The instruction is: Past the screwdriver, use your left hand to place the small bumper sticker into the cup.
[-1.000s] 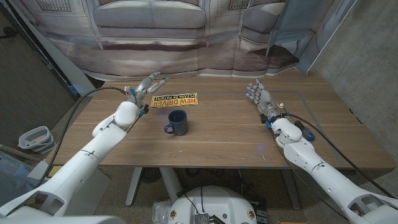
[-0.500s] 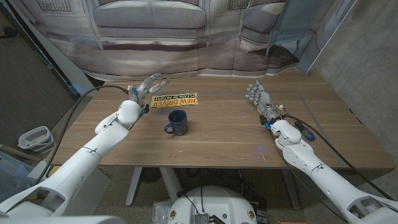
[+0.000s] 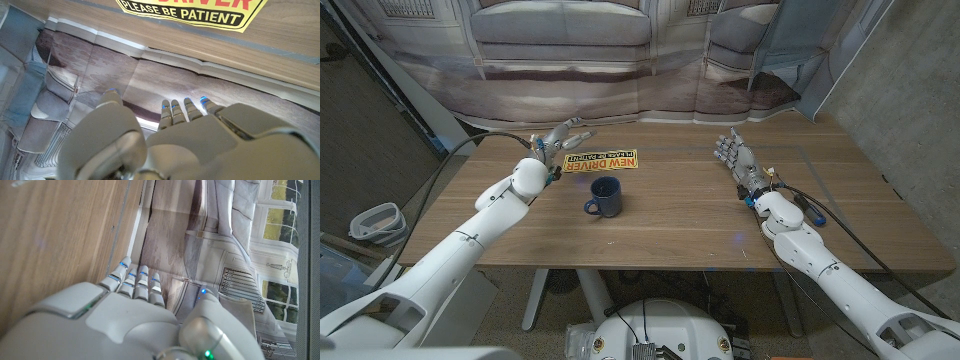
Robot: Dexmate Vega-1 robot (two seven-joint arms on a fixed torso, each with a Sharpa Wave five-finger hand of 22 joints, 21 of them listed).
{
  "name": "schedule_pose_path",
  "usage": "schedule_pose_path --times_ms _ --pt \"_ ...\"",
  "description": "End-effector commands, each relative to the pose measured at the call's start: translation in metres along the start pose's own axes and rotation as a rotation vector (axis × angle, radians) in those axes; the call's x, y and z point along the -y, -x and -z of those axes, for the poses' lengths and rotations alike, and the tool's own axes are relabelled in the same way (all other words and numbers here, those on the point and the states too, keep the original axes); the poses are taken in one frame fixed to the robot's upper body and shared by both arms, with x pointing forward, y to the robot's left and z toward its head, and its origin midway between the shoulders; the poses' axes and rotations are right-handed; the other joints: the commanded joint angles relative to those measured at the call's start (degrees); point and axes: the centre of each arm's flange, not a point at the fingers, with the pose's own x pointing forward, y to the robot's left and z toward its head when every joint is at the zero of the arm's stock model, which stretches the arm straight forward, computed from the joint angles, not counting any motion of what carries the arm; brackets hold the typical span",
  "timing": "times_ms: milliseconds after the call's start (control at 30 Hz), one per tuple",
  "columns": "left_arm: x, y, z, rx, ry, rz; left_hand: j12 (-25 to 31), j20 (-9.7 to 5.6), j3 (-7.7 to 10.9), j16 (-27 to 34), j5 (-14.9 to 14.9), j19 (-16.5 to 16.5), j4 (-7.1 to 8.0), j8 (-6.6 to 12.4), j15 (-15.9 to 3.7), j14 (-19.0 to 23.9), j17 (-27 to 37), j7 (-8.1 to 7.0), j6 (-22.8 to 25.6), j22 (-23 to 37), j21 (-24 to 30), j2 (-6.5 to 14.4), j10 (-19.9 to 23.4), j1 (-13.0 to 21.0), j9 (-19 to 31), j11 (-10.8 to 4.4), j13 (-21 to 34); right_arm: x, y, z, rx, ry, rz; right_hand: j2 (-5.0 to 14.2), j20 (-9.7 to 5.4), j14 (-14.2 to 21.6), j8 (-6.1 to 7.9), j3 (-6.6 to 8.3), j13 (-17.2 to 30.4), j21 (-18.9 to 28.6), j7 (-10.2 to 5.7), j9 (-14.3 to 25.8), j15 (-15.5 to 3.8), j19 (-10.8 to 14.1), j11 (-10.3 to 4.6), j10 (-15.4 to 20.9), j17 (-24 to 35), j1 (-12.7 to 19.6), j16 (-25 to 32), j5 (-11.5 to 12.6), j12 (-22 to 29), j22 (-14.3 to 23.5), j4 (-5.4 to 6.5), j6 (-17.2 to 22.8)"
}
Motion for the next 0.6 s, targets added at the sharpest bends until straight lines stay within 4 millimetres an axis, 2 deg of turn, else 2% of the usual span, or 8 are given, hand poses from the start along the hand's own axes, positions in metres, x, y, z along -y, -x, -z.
schedule_pose_path --times_ms 33,367,500,600 --pt "0.0045 -0.0126 -0.0078 -0.006 -0.080 0.034 -0.1 -0.28 0.10 -0.1 0.6 -0.5 -0.75 0.36 -0.28 -0.2 0.1 -0.28 0.3 0.1 -0.1 -0.2 -0.2 1.0 0.1 0.00 0.3 -0.0036 -0.0034 0.0000 -0.002 0.003 -0.008 -0.08 0.05 0.5 0.08 -0.08 0.2 -0.1 0.00 0.2 -0.07 0.5 0.14 0.7 0.2 0.4 0.0 -0.1 0.0 0.3 -0.06 0.4" --pt "0.0088 -0.0191 -0.0082 -0.021 -0.111 0.067 -0.3 0.09 -0.02 -0.3 0.6 -0.8 -1.41 0.12 -0.46 -0.7 0.1 -0.57 0.0 0.1 -0.2 -0.7 -0.8 1.9 0.1 -0.24 0.3 -0.0040 -0.0039 0.0040 -0.011 0.002 -0.003 -0.04 0.00 0.6 0.03 -0.10 0.2 -0.2 0.06 0.2 -0.12 0.6 0.24 0.7 0.2 0.5 0.0 -0.1 0.0 0.3 -0.11 0.4" --pt "0.0111 -0.0189 -0.0069 -0.030 -0.107 0.069 -0.4 0.81 -0.10 -0.4 0.7 -1.2 -1.76 -0.05 -0.45 -1.1 0.2 -0.68 -0.3 0.1 -0.3 -1.0 -1.1 2.4 0.2 -0.45 0.4 -0.0043 -0.0038 0.0055 -0.014 0.000 0.000 -0.01 -0.01 0.6 0.00 -0.11 0.2 -0.3 0.02 0.2 -0.14 0.7 0.16 0.8 0.2 0.5 0.0 -0.1 0.0 0.3 -0.13 0.4" --pt "0.0118 -0.0190 -0.0077 -0.030 -0.112 0.067 -0.5 2.07 -0.19 -0.4 0.7 -0.9 -2.14 -0.23 -0.55 -1.3 0.2 -0.99 -0.6 0.1 -0.2 -1.3 -1.4 2.9 0.2 -0.31 0.4 -0.0044 -0.0037 0.0064 -0.016 -0.002 0.001 -0.01 -0.02 0.6 0.02 -0.12 0.2 -0.3 0.04 0.2 -0.13 0.7 0.16 0.8 0.2 0.5 0.0 -0.1 0.0 0.3 -0.14 0.4"
